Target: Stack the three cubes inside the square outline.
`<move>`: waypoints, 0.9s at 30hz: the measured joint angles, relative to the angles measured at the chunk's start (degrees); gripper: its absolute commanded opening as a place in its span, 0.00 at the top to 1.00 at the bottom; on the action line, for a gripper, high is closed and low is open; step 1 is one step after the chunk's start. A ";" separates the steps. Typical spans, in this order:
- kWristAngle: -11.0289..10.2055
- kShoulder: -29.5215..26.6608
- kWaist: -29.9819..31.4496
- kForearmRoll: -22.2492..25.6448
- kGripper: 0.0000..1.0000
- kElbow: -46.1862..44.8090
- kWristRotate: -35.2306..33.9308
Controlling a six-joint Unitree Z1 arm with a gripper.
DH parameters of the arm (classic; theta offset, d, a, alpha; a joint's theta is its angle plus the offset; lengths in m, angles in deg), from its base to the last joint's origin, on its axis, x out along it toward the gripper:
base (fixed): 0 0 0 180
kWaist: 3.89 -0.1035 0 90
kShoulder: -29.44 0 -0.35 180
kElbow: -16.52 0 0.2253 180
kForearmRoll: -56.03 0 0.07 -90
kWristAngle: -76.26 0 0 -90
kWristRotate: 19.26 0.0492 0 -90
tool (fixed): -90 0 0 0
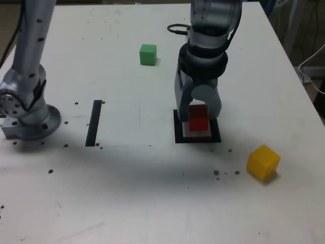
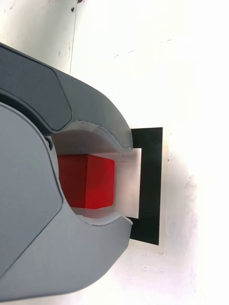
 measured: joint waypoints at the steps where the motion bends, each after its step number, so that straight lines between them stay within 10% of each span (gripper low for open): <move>1: -0.01 0.00 -0.06 0.00 0.61 -0.06 0.16; 14: 0.50 -0.24 -0.53 0.83 0.42 -0.10 1.75; 27: 0.75 -0.75 -0.66 0.83 0.01 -0.63 1.99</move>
